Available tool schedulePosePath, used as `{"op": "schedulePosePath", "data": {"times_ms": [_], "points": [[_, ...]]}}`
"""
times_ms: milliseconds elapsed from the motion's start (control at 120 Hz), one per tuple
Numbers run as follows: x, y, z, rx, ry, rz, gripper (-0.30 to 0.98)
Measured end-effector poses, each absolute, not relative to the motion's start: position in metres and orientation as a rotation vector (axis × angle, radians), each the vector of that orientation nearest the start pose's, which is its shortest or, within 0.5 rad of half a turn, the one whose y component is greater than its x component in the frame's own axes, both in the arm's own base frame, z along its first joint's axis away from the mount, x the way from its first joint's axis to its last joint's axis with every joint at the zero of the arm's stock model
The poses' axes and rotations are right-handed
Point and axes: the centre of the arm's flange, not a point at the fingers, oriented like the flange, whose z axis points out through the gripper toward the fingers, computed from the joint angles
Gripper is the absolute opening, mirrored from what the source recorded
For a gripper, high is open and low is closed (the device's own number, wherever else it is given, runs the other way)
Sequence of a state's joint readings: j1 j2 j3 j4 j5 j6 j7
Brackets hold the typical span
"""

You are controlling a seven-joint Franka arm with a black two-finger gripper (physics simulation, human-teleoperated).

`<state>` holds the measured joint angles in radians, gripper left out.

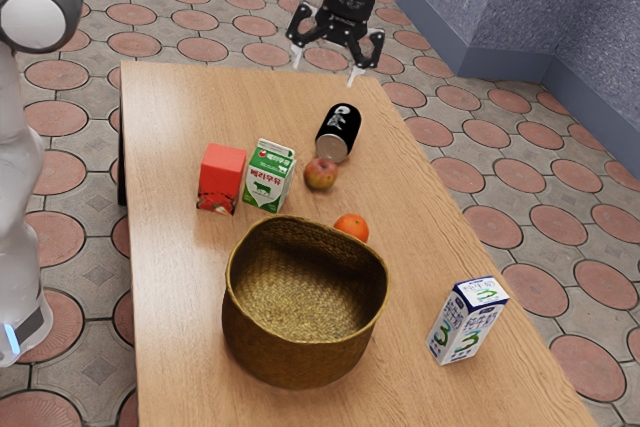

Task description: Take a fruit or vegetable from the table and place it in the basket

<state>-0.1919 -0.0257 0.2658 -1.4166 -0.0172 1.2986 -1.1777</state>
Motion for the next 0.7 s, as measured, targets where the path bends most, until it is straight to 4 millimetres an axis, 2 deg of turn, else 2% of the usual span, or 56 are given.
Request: {"op": "schedulePosePath", "data": {"times_ms": [108, 208, 292, 383, 417, 508, 625, 667, 700], "points": [[0.526, 0.039, 0.687, -2.348, -2.091, 0.063, 0.69], [0.531, 0.039, 0.690, -2.215, -2.266, 0.017, 0.69], [0.530, 0.038, 0.696, -2.175, -2.336, -0.014, 0.69], [0.534, 0.034, 0.698, -2.209, -2.319, -0.041, 0.69], [0.542, 0.033, 0.690, -2.223, -2.296, -0.033, 0.69], [0.579, 0.028, 0.644, -2.266, -2.231, 0.060, 0.69], [0.631, 0.001, 0.601, -2.403, -2.099, 0.118, 0.69], [0.639, 0.002, 0.588, -2.437, -2.077, 0.155, 0.69], [0.633, 0.005, 0.579, -2.462, -2.065, 0.189, 0.69]]}}
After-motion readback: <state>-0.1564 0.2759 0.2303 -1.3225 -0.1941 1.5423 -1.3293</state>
